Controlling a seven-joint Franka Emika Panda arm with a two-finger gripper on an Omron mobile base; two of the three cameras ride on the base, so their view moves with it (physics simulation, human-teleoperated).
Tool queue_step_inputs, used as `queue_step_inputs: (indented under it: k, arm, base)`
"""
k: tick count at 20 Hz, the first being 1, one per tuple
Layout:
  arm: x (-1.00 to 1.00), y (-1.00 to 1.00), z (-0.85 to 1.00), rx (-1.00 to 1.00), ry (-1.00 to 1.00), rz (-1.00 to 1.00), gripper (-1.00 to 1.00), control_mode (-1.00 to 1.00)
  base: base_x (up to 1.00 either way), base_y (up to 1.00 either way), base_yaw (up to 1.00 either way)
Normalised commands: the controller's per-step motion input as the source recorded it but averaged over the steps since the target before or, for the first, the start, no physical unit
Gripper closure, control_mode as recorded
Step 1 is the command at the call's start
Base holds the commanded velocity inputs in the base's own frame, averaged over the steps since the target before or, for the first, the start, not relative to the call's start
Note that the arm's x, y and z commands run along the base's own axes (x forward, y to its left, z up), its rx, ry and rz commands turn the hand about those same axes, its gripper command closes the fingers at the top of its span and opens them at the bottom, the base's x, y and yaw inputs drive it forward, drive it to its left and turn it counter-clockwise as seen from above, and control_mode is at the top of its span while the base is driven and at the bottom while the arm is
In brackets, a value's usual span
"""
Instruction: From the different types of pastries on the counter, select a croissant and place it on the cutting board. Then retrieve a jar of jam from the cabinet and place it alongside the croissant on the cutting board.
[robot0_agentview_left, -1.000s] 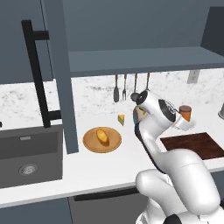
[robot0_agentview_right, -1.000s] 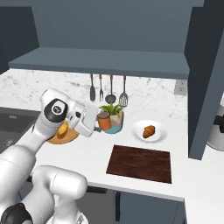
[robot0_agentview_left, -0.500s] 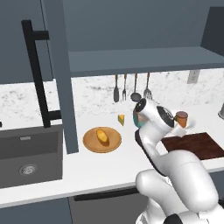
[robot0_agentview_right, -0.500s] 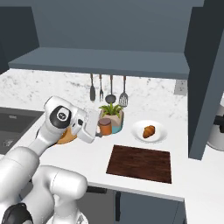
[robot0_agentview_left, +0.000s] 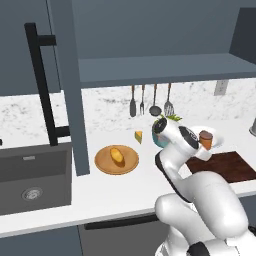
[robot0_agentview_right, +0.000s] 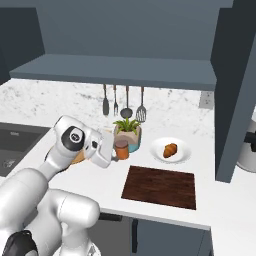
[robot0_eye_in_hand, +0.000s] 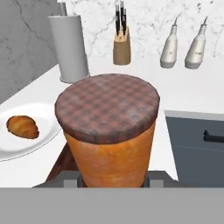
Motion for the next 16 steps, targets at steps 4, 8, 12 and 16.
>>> queue_step_inputs:
  k: [4, 8, 12, 16]
  arm:
    - [0.16, -0.01, -0.22, 0.0, 0.17, 0.0, 1.0, -1.0]
    - [0.0, 0.0, -0.3, 0.07, -0.02, 0.0, 1.0, -1.0]
    - [0.0, 0.0, -0.43, 0.13, -0.12, -0.01, 1.0, -1.0]
    - [0.03, -0.03, -0.36, 0.14, -0.14, 0.0, 1.0, -1.0]
  base:
    - [0.0, 0.0, 0.0]
    - [0.0, 0.0, 0.0]
    - [0.0, 0.0, 0.0]
    - [0.0, 0.0, 0.0]
